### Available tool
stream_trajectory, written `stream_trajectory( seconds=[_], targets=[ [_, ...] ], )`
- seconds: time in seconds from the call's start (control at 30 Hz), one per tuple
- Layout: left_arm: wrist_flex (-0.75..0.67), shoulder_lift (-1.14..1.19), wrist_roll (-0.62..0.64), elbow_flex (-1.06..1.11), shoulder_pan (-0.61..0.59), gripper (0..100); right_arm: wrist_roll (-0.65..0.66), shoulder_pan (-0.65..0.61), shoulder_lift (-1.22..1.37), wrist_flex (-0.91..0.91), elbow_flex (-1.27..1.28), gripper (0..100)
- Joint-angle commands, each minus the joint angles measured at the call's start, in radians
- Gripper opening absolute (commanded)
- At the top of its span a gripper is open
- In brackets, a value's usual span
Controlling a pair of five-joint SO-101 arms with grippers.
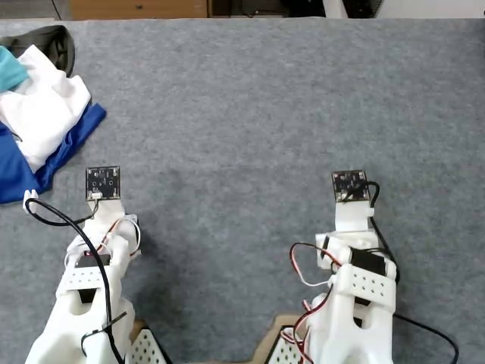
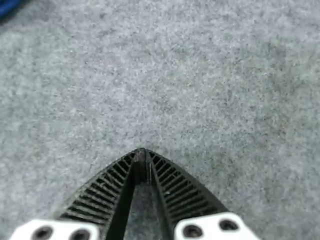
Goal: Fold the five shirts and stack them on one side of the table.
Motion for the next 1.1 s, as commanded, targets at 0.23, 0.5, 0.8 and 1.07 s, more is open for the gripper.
stream_trajectory(
  seconds=[0.23, 0.5, 0.8, 1.07],
  targets=[
    [-0.021, 0.002, -0.002, -0.052, 0.009, 2, -0.003, -0.012, -0.007, -0.009, -0.001, 0.7],
    [-0.021, 0.002, -0.002, -0.052, 0.011, 2, -0.003, -0.010, -0.007, -0.006, -0.042, 0.7],
    [-0.083, 0.002, -0.002, -0.035, 0.009, 2, -0.003, -0.013, -0.005, 0.292, -0.340, 0.7],
    [-0.100, 0.002, 0.002, -0.031, 0.011, 2, -0.003, -0.150, -0.005, 0.532, -0.526, 0.7]
  ],
)
